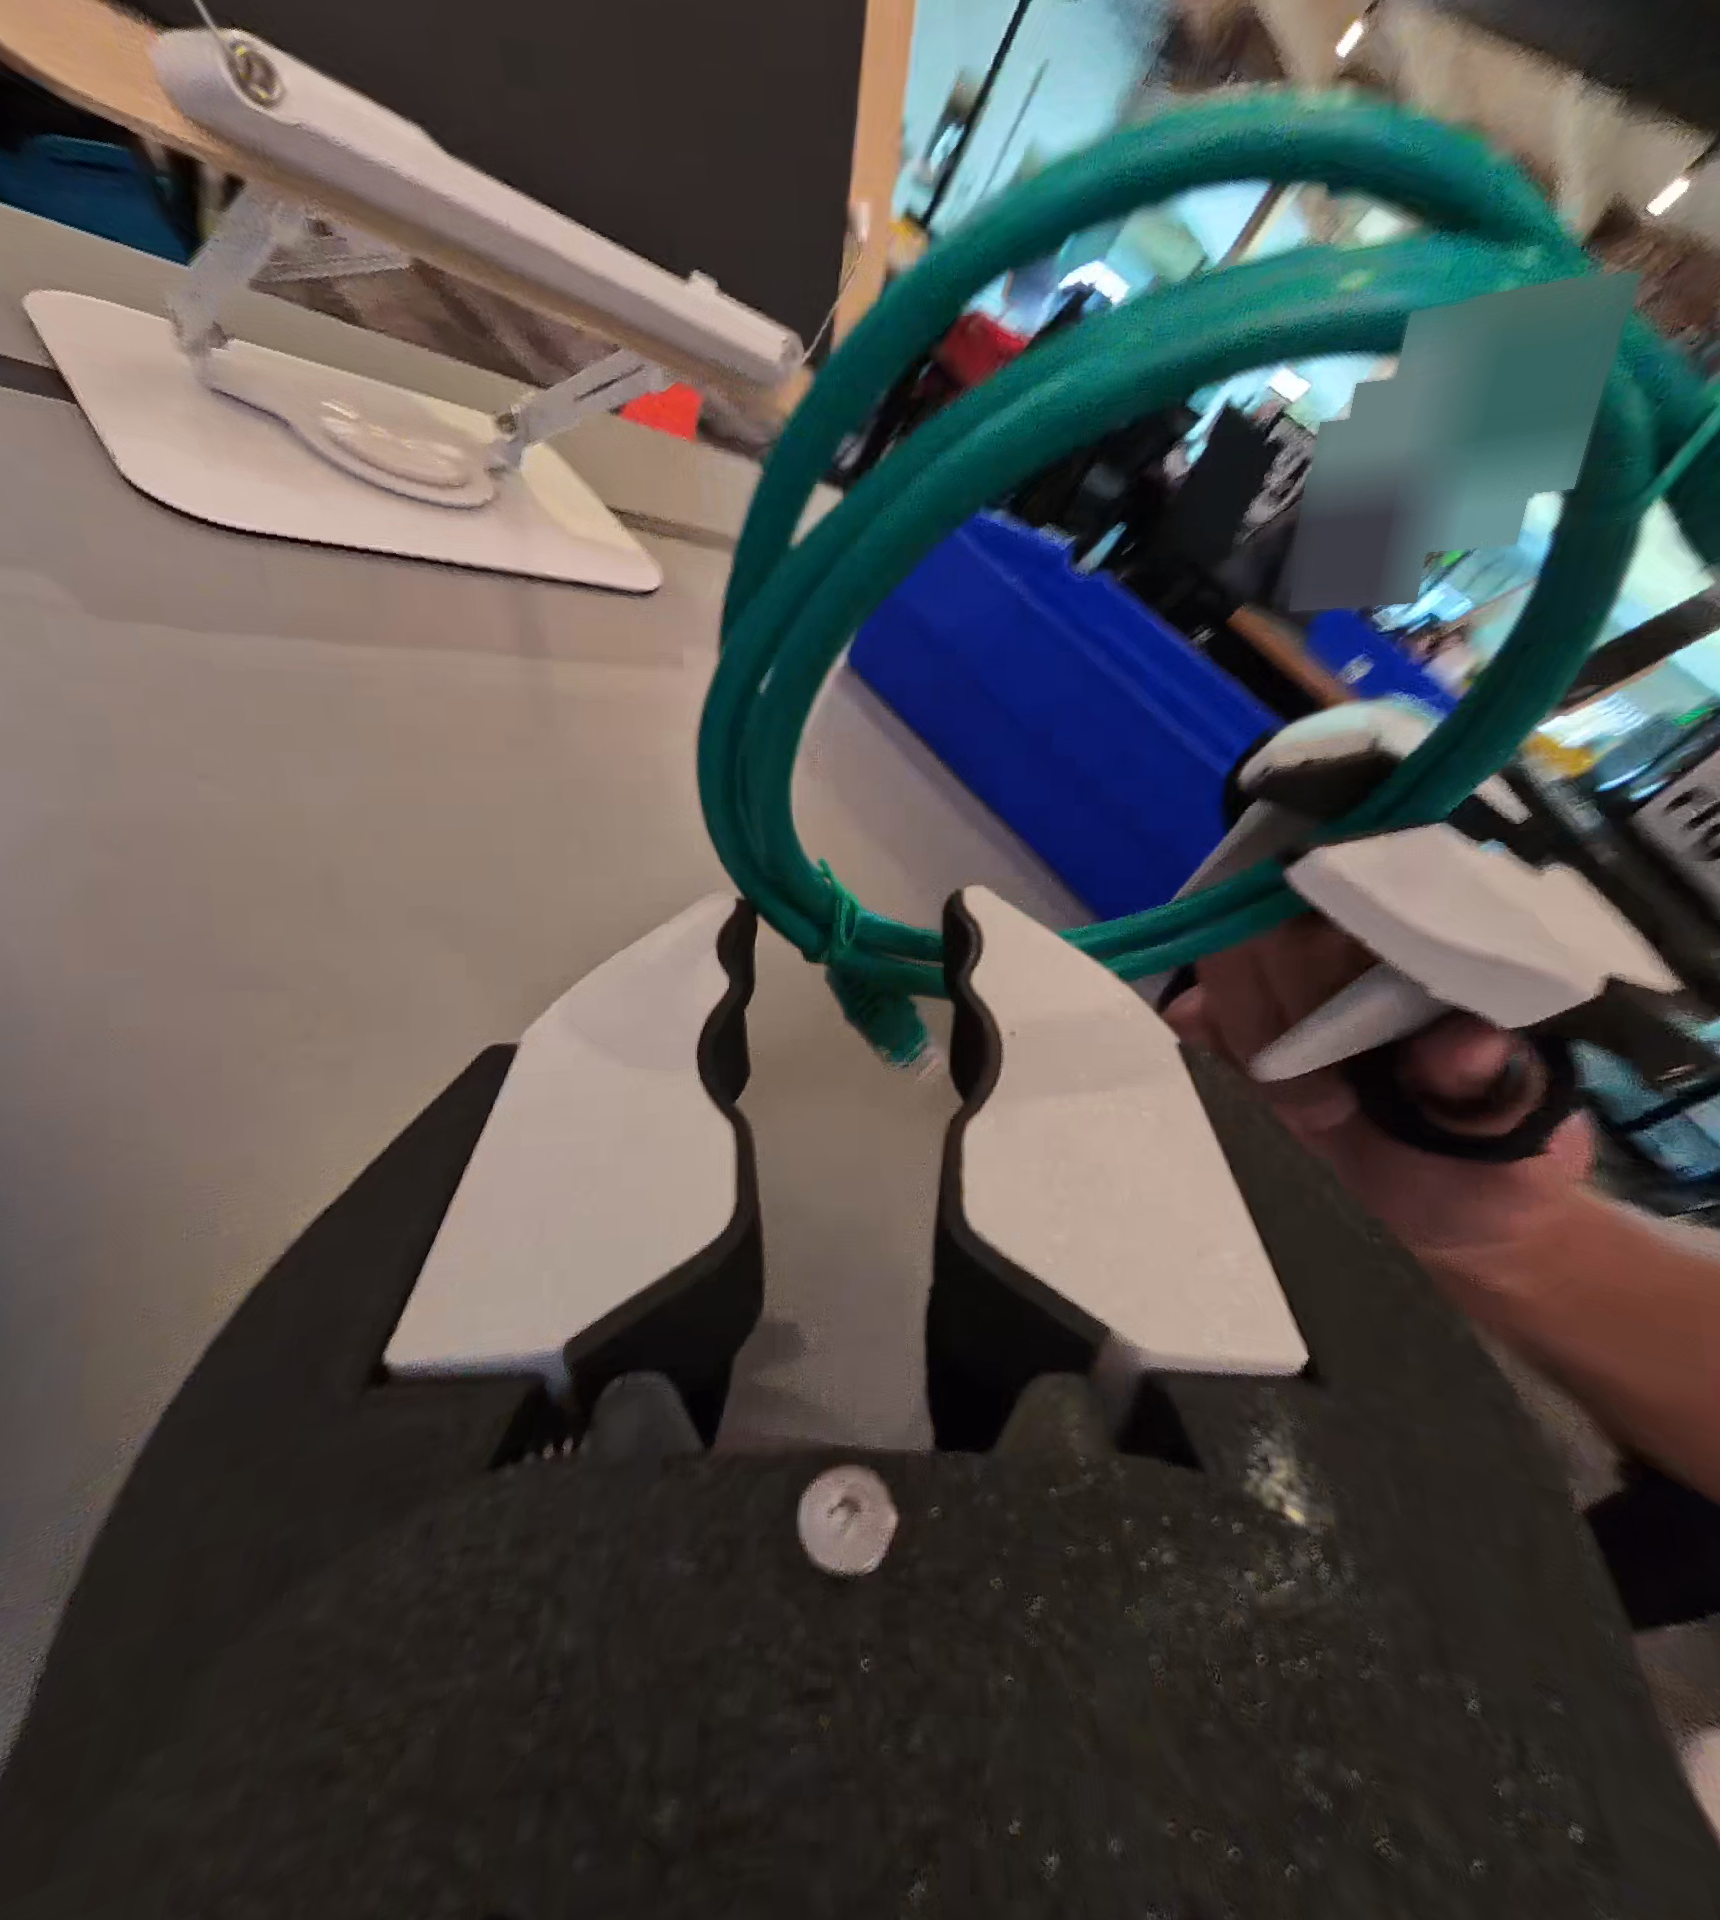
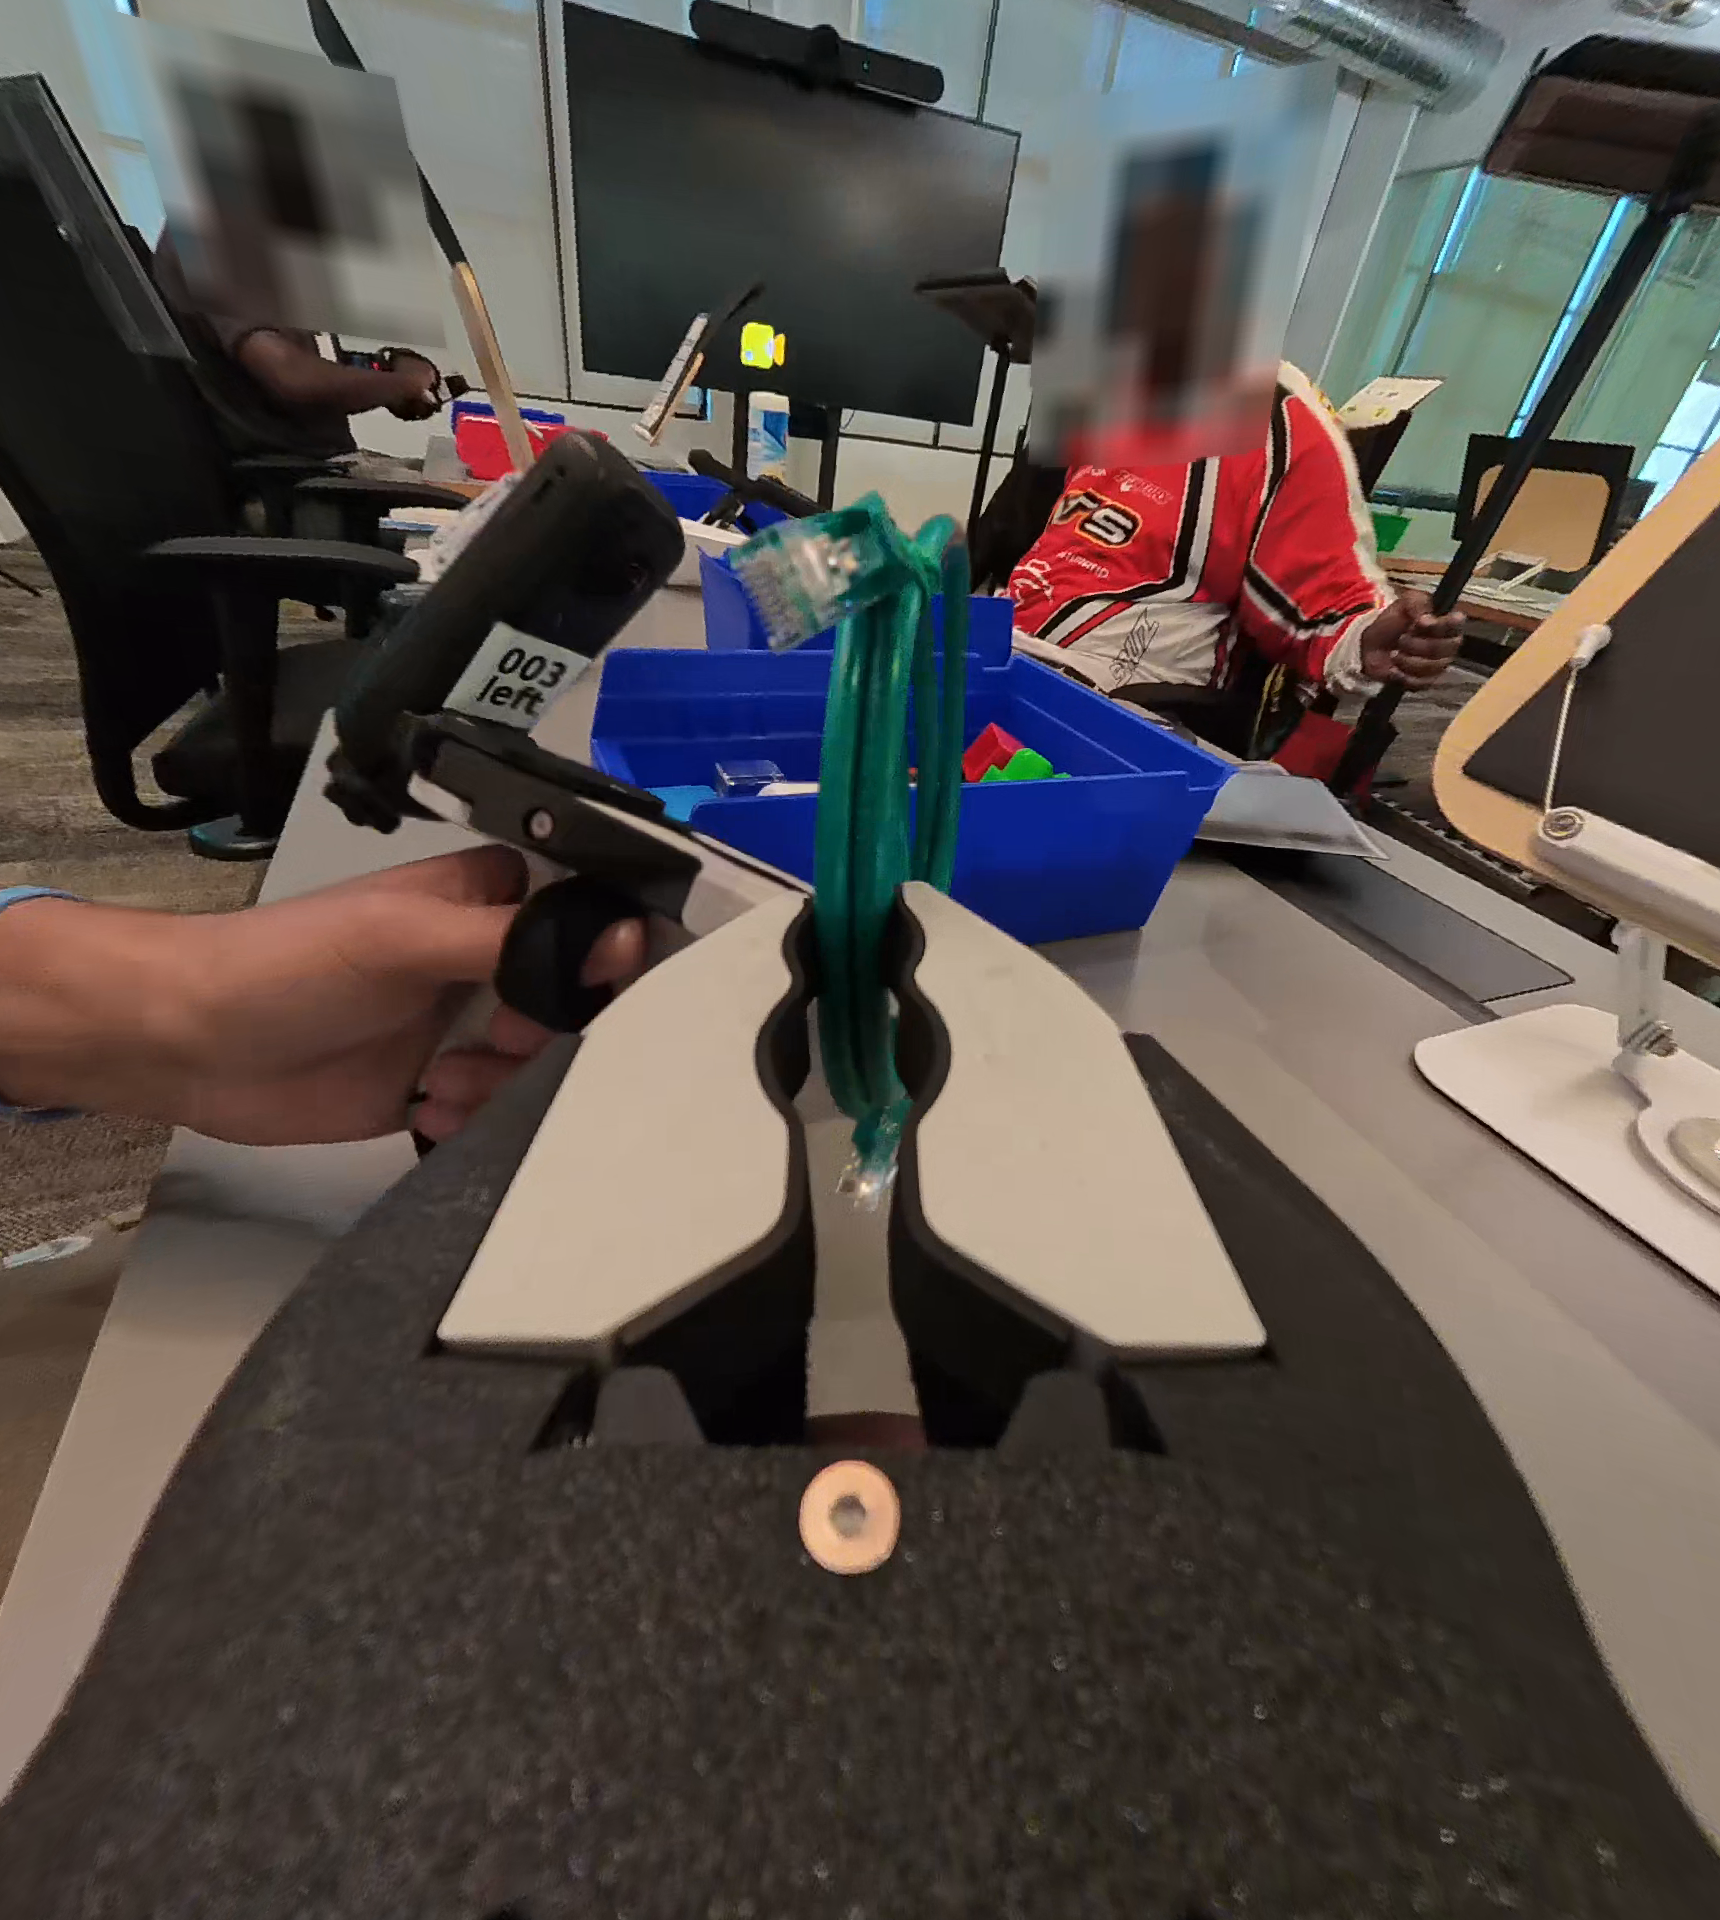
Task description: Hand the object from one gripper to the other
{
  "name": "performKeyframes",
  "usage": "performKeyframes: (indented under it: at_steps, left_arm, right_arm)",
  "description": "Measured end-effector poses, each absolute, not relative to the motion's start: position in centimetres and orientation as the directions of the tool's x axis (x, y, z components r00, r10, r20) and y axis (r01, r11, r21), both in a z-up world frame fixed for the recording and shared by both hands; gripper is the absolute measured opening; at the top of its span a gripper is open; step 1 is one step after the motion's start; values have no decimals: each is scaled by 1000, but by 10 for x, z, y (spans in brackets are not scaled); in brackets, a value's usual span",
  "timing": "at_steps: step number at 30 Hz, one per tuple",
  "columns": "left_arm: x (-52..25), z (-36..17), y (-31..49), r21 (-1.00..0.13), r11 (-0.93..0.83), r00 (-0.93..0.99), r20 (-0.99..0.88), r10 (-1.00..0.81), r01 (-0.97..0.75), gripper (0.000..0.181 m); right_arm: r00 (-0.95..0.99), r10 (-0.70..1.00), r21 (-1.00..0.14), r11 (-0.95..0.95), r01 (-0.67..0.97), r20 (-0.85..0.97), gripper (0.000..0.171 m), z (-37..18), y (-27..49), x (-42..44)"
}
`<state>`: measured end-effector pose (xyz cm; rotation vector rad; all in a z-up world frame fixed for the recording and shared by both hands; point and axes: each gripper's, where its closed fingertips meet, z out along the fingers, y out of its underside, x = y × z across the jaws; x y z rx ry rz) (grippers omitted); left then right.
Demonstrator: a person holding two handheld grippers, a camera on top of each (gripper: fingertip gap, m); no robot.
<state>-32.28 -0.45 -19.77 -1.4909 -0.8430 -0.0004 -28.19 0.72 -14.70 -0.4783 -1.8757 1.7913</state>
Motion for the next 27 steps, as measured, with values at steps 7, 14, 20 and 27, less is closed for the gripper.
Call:
performKeyframes:
  at_steps: [7,14,20,27]
  left_arm:
    - [-326,-192,-11,-682,324,628,730,268,655,13]
    - [-338,-193,-29,-811,221,666,574,476,541,12]
    - [-352,-191,-59,-941,1,660,238,712,339,11]
    - [-335,-170,-37,-964,-216,685,-53,726,155,12]
  right_arm:
    - [-853,522,-1000,-28,-2,-13,11,-148,10,-282]
    - [-885,459,-992,56,109,-71,17,-179,7,-288]
    - [-894,436,-913,314,262,-106,57,-223,37,-302]
    - [-931,357,-887,403,223,-72,58,-195,66,-280]
